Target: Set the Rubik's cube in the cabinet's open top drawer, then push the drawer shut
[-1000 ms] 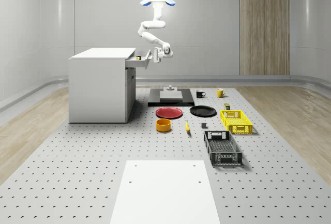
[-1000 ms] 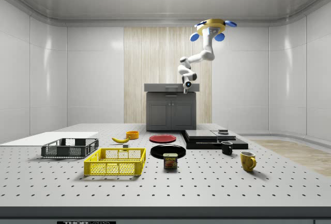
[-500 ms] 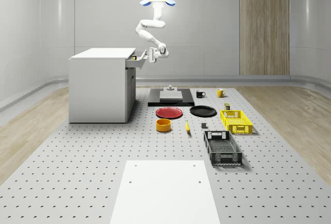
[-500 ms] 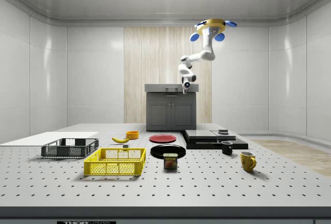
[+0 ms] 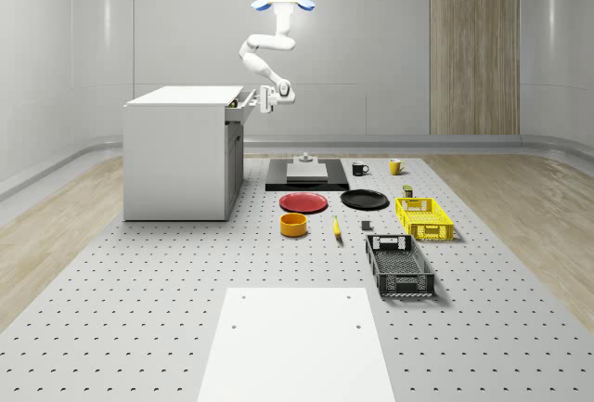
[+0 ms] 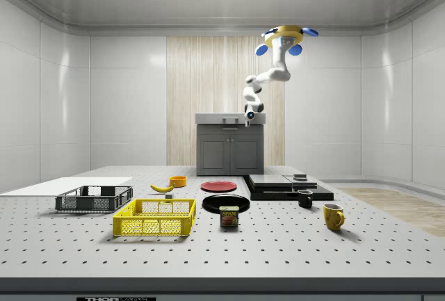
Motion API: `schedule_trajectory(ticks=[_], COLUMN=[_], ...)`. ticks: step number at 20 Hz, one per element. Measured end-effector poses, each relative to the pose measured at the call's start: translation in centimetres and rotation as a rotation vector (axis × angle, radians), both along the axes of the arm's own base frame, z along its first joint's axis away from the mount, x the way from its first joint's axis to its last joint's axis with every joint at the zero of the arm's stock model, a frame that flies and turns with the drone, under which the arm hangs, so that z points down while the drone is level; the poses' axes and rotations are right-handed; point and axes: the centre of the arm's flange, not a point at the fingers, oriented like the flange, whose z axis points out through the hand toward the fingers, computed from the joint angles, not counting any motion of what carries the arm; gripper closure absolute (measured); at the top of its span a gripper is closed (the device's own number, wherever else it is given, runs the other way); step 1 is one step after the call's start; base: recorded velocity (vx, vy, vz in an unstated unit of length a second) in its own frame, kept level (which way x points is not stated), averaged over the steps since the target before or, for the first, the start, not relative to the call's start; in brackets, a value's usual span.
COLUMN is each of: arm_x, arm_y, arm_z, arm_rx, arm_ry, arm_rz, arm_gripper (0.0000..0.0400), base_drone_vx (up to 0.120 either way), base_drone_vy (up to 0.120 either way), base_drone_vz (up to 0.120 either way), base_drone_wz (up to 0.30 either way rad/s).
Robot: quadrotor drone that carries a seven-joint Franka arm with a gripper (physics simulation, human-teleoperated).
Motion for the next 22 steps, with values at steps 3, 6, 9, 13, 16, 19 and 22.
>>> schedule_trajectory(ticks=[3,6,9,13,16,19,22], arm_x=[0.6,1.0,1.2,1.5,1.6,1.6,1.6], arm_y=[1.8,3.5,4.8,6.0,6.5,6.8,6.9], arm_z=[0.0,-0.2,-0.5,-0.7,-0.8,-0.9,-0.9], arm_rx=[0.0,0.0,0.0,0.0,0.0,0.0,0.0], arm_ry=[-0.011,-0.017,-0.021,-0.024,-0.025,-0.026,-0.026], arm_rz=[0.0,-0.001,-0.001,-0.001,-0.001,-0.001,-0.001], arm_gripper=[0.0295,0.0295,0.0295,0.0295,0.0295,0.0295,0.0295], base_drone_vx=[0.0,0.0,0.0,0.0,0.0,0.0,0.0], base_drone_vy=[0.0,0.107,0.12,0.08,0.0,0.0,0.0], base_drone_vz=[0.0,0.0,0.0,0.0,0.0,0.0,0.0], base_drone_wz=[0.0,0.0,0.0,0.0,0.0,0.0,0.0])
